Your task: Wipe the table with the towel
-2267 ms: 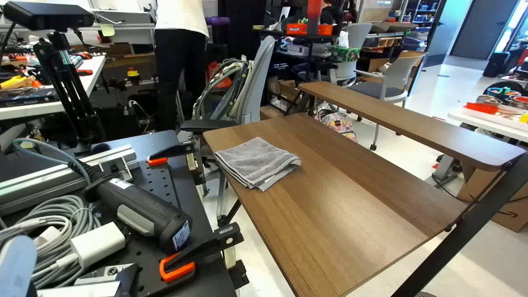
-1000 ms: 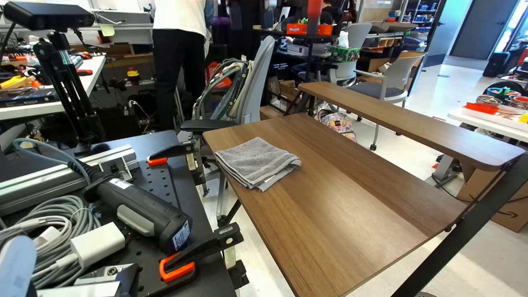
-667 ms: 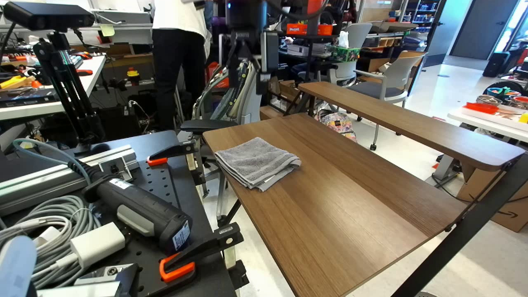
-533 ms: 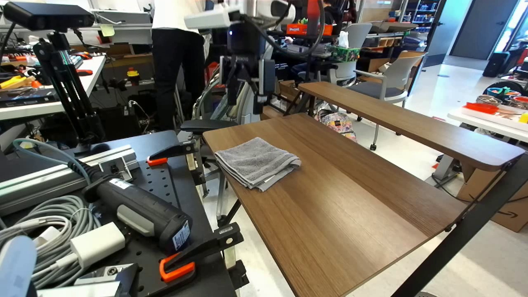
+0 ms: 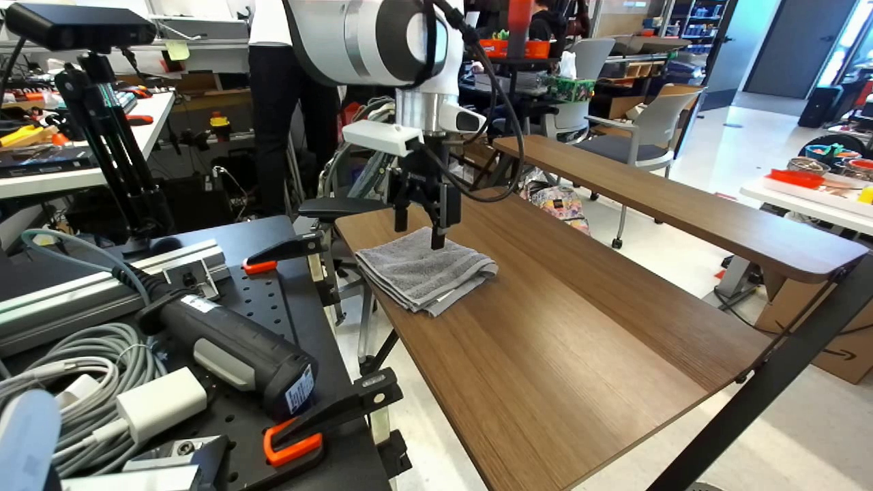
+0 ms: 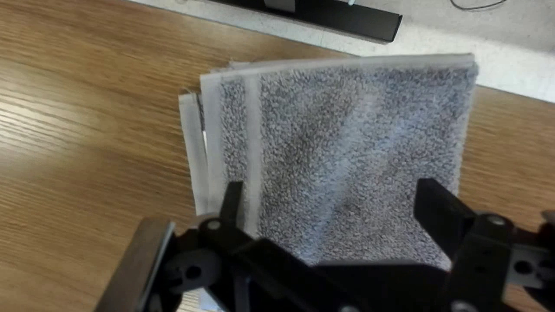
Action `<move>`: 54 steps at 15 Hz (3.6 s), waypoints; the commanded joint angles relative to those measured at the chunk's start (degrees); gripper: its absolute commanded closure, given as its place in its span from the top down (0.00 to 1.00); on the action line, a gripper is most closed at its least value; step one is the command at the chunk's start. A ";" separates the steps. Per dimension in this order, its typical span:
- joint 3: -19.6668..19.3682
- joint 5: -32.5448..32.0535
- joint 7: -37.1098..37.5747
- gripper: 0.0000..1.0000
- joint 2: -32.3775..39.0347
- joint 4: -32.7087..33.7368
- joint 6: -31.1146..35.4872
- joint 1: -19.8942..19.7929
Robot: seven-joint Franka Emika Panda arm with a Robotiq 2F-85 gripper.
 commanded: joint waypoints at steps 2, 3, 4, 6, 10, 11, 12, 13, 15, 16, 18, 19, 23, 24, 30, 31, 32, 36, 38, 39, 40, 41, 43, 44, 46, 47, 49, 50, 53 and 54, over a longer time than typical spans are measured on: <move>-2.88 -0.53 0.96 1.00 8.74 8.28 3.31 4.00; -2.98 -0.15 0.74 1.00 10.00 9.41 3.96 4.34; -2.96 0.20 0.59 1.00 11.03 10.24 4.85 4.52; -2.67 0.86 -0.12 1.00 12.71 11.50 6.77 4.37; -2.90 1.33 -1.28 1.00 13.97 13.15 6.72 3.69; -2.96 1.43 -1.48 1.00 14.01 13.38 6.43 3.45; -3.05 1.61 -1.77 1.00 14.01 13.70 5.81 3.06; -3.23 1.82 -2.12 1.00 14.05 14.10 4.98 2.56; -3.92 1.70 -2.71 1.00 14.26 14.78 5.10 1.63; -4.21 1.84 -3.21 1.00 14.34 15.47 4.17 0.87; -5.41 1.53 -3.70 1.00 14.95 17.04 4.12 -0.22; -5.70 1.65 -4.05 1.00 15.29 17.94 3.65 -0.86; -7.71 1.94 -4.97 1.00 17.32 23.11 0.40 -4.14; -7.85 2.15 -5.29 1.00 18.01 24.68 -0.97 -5.06; -9.86 1.64 -4.05 1.00 22.15 32.38 -5.48 -7.18; -9.62 1.80 -4.25 1.00 21.86 32.49 -5.69 -7.44; -9.03 2.02 -4.77 1.00 20.67 31.44 -5.69 -7.69; -6.83 2.61 -7.58 1.00 12.82 23.64 -4.13 -8.77; -5.69 3.30 -9.99 1.00 8.67 19.25 -3.65 -9.74; -5.26 3.43 -11.45 1.00 7.03 17.14 -2.88 -10.37; -4.70 3.82 -13.00 1.00 5.85 15.48 -2.24 -11.19; -4.25 4.29 -14.45 1.00 4.76 14.17 -2.89 -11.82; -3.98 4.65 -16.58 1.00 3.70 12.70 -3.79 -12.98; -3.89 4.92 -17.42 1.00 3.46 12.11 -3.46 -13.56; -4.50 4.74 -18.00 1.00 4.05 12.44 -3.75 -14.05; -4.75 4.69 -17.98 1.00 4.67 13.05 -4.12 -14.28; -5.42 4.45 -17.11 1.00 6.52 14.88 -4.35 -14.38; -5.77 4.17 -16.68 1.00 7.45 15.53 -3.79 -14.25; -6.44 3.16 -16.62 1.00 9.51 16.84 -1.34 -13.81; -6.56 3.04 -16.54 1.00 10.30 17.58 -0.96 -13.65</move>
